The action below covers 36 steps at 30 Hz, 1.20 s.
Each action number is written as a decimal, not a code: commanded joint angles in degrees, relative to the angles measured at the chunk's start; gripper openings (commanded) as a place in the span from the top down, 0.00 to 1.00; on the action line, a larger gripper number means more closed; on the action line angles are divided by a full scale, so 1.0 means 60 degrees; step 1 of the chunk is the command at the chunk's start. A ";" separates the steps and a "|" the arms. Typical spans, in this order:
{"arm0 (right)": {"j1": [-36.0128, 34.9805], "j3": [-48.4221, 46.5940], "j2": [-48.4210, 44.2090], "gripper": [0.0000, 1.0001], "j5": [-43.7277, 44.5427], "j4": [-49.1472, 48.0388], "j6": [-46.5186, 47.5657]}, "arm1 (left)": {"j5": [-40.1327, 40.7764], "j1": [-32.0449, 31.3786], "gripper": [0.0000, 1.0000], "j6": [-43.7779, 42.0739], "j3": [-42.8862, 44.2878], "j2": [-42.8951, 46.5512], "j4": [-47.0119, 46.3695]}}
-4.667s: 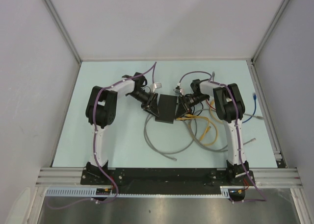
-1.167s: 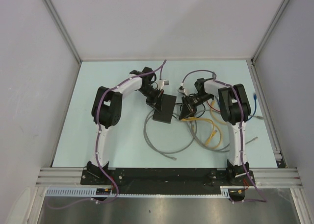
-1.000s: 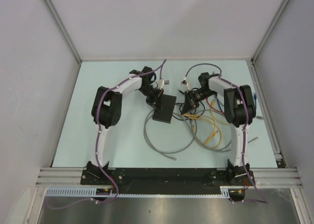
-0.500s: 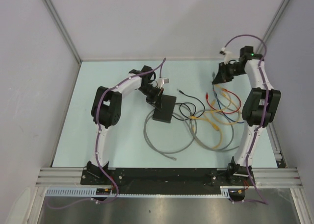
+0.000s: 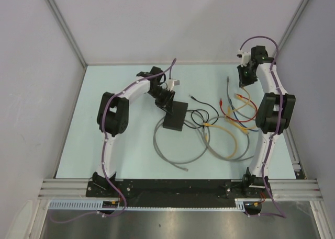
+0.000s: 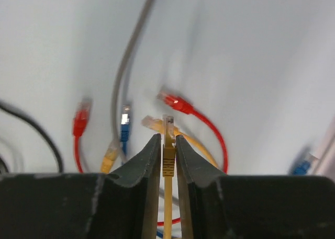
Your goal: Pull the plug from the switch port
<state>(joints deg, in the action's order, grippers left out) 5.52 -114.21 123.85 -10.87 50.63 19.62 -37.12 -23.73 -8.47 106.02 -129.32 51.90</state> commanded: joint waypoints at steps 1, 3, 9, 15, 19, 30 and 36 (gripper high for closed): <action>0.0193 -0.0475 0.0041 0.75 0.2120 -0.0880 -0.0589 | 0.0958 0.0277 0.64 0.0005 0.0231 0.0444 -0.0154; 0.0252 -0.0666 -0.0017 0.55 0.1655 -0.0836 -0.0545 | 0.0958 0.0321 0.63 0.0005 0.0260 0.0532 -0.0154; 0.0193 -0.0594 -0.0265 0.00 0.2004 -0.0675 -0.1278 | 0.1557 0.0569 0.42 0.0327 0.0231 0.1102 -0.0168; -0.0215 -0.2141 0.0245 0.00 0.2498 0.0625 -0.1819 | 0.1734 0.1287 0.00 0.0738 0.0697 0.2026 0.0574; -0.0890 -0.4851 0.1416 0.00 0.3101 0.2529 -0.2054 | 0.2184 0.1508 0.00 0.0109 0.3165 0.1457 0.2172; -0.2852 -0.5525 0.2370 0.00 0.2502 0.3544 -0.3034 | 0.5324 0.1625 0.00 0.0422 0.3584 0.1431 0.0131; -0.3351 -0.7299 0.2561 0.00 0.3233 0.3134 -0.2772 | 0.6143 0.1112 0.00 0.0620 0.3324 0.2201 -0.0548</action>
<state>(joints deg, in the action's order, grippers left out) -13.65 -147.89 141.14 4.80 71.33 3.01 -4.97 -14.90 -7.84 126.26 -125.34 56.86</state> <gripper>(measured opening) 0.994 0.994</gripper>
